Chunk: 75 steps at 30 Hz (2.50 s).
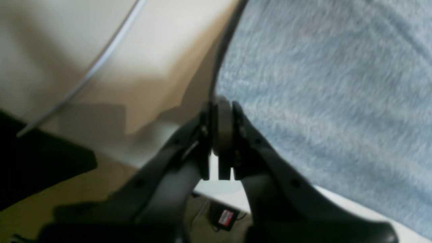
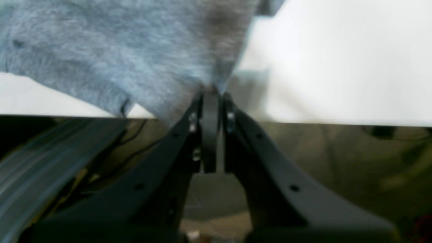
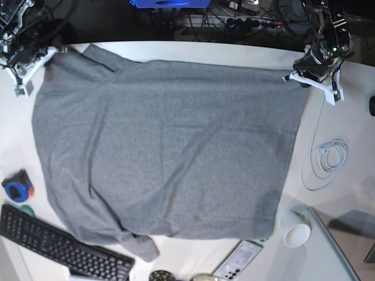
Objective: Layout the t-shirt on the table in an organized manner, then fold the t-shirt properly
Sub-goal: 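Hold the shirt edge taut between both grippers, then lower both arms and drag the held edge slightly toward the hem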
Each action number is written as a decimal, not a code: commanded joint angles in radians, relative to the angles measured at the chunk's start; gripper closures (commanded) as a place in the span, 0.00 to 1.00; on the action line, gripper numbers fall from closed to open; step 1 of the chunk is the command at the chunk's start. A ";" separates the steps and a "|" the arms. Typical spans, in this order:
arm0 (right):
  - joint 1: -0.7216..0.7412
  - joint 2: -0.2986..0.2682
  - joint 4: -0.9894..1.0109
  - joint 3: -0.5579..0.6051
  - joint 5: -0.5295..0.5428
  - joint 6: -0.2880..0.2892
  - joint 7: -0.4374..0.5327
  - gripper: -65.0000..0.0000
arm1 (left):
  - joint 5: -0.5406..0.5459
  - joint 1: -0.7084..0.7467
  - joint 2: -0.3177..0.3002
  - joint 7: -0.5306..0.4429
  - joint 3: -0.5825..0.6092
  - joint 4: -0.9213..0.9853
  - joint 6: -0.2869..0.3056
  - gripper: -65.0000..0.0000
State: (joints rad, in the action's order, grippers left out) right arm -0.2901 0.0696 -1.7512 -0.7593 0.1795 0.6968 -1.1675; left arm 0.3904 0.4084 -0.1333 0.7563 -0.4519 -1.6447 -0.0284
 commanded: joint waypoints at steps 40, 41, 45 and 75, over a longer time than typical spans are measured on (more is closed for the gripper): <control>0.512 -0.164 0.314 0.165 0.008 0.001 0.036 0.99 | 0.002 -0.543 0.033 0.156 -0.015 0.281 -0.003 1.00; 0.518 -0.175 0.339 0.163 0.008 0.001 0.053 0.99 | 0.002 -0.552 0.033 0.144 -0.015 0.301 -0.003 1.00; 0.530 -0.202 0.403 0.162 0.008 0.001 0.103 0.99 | 0.002 -0.560 0.033 0.111 -0.015 0.352 -0.005 1.00; 0.561 -0.222 0.348 0.171 0.007 0.001 0.090 0.77 | 0.000 -0.573 0.034 0.081 -0.005 0.351 -0.008 1.00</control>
State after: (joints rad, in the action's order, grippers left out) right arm 0.2508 -0.1379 -1.3911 -0.5907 0.1791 0.6971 -1.0882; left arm 0.3847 -0.1474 -0.0887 0.8516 -0.4568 -1.2778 -0.0368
